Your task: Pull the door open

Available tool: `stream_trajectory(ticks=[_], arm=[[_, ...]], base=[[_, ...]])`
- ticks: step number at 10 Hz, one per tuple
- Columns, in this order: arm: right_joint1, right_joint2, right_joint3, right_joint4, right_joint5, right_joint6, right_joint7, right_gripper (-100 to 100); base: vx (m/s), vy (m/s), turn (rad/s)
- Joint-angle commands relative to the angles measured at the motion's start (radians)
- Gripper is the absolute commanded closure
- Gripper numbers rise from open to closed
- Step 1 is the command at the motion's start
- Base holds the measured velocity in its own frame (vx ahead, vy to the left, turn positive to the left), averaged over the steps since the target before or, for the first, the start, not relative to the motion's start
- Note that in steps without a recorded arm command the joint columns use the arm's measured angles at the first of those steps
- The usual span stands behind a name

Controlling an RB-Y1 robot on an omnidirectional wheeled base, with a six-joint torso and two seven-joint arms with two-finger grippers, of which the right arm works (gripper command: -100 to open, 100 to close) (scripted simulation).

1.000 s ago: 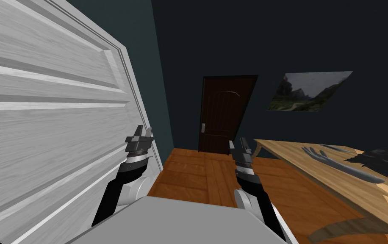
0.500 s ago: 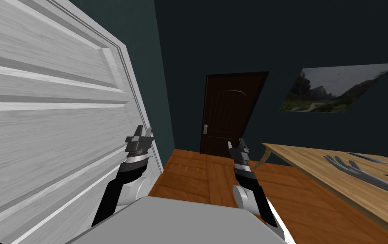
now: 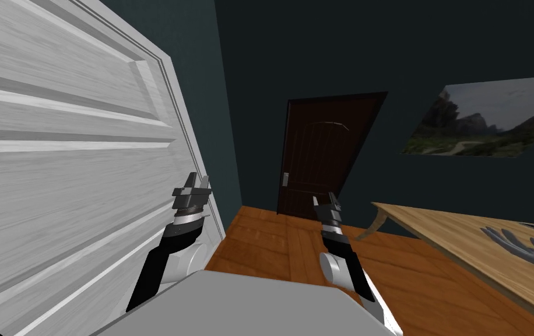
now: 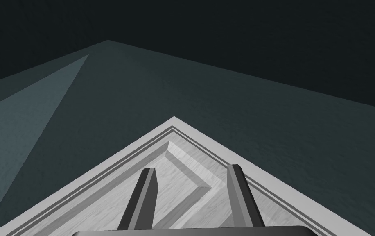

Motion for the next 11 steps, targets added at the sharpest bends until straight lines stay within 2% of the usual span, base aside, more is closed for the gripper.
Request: stream_trajectory(ticks=[1,11], arm=[[-0.020,-0.001,-0.009,0.039,-0.018,0.002,-0.031,-100],[-0.134,0.002,-0.064,0.250,-0.132,0.034,-0.216,-100]], base=[[0.093,-0.010,0.070],[0.098,-0.017,0.082]])
